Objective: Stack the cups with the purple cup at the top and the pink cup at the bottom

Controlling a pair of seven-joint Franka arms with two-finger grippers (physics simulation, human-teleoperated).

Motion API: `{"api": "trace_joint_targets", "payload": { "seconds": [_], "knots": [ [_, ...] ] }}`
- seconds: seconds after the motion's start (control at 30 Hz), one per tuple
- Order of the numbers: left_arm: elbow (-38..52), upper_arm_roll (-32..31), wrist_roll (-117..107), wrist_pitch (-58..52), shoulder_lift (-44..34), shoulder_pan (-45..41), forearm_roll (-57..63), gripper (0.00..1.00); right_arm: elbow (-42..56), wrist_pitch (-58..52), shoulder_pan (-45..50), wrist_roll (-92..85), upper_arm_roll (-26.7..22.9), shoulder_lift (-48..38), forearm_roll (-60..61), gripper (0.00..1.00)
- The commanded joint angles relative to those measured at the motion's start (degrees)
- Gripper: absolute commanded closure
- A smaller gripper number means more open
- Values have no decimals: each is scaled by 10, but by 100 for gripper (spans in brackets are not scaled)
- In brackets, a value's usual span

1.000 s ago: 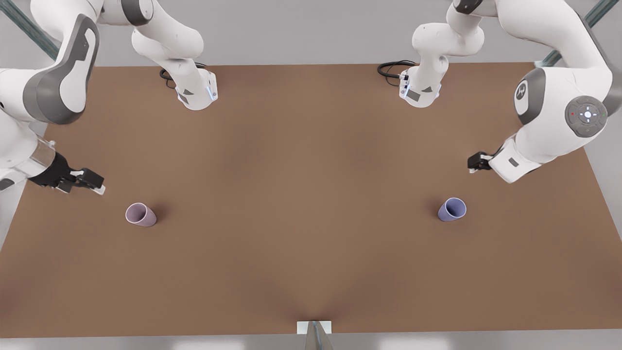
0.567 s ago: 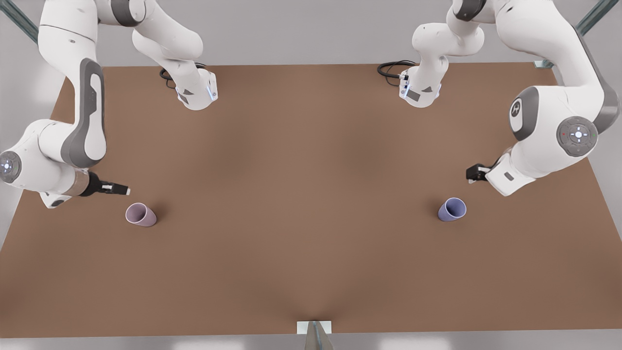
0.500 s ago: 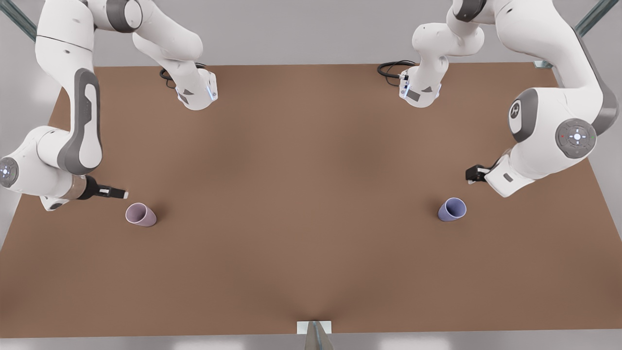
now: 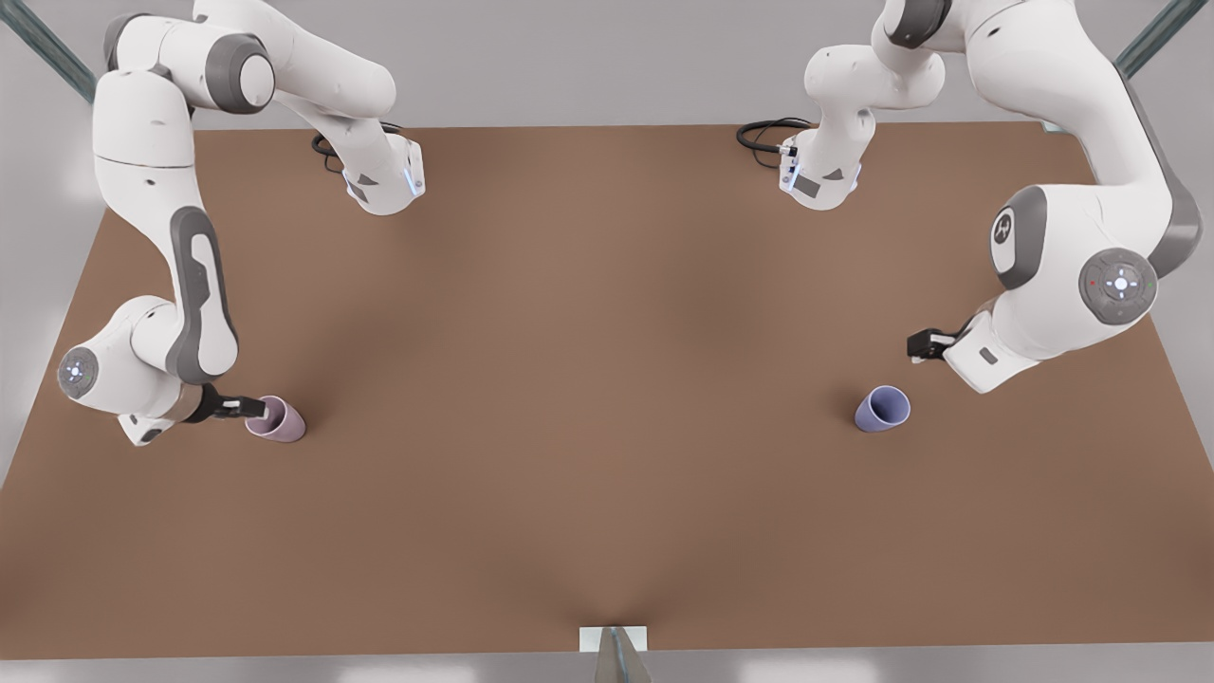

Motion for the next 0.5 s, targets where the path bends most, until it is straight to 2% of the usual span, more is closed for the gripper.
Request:
{"api": "trace_joint_targets", "payload": {
  "seconds": [0.0, 0.07, 0.17, 0.2, 0.23, 0.3, 0.37, 0.4, 0.47],
  "knots": [
    [1, 2, 3, 0, 1, 0, 0, 0, -17, 69, 0, -103, 0, 3, 0, 0],
    [1, 2, 3, 0, 3, 0, -1, 0, -26, 83, 0, -105, 0, 2, 0, 3],
    [1, 2, 4, 0, 4, 0, -1, 0, -26, 83, 0, -106, 0, 4, -1, 39],
    [1, 2, 4, 0, 4, 0, -1, 0, -25, 82, 0, -108, 0, 4, -4, 60],
    [1, 2, 4, 0, 4, 0, -1, 0, -25, 76, 0, -107, 1, 3, -4, 63],
    [1, 3, 4, 0, 4, 0, -1, 0, -25, 74, 0, -106, 1, 3, -4, 64],
    [1, 3, 4, 0, 5, 1, -1, 0, -33, 73, -3, -103, 3, 4, -2, 76],
    [1, 2, 4, 0, 4, 0, -1, 0, -36, 73, -1, -102, 3, 3, -2, 79],
    [1, 3, 5, 0, 4, 0, -1, 0, -36, 71, 1, -103, 3, -1, -2, 79]
  ]
}}
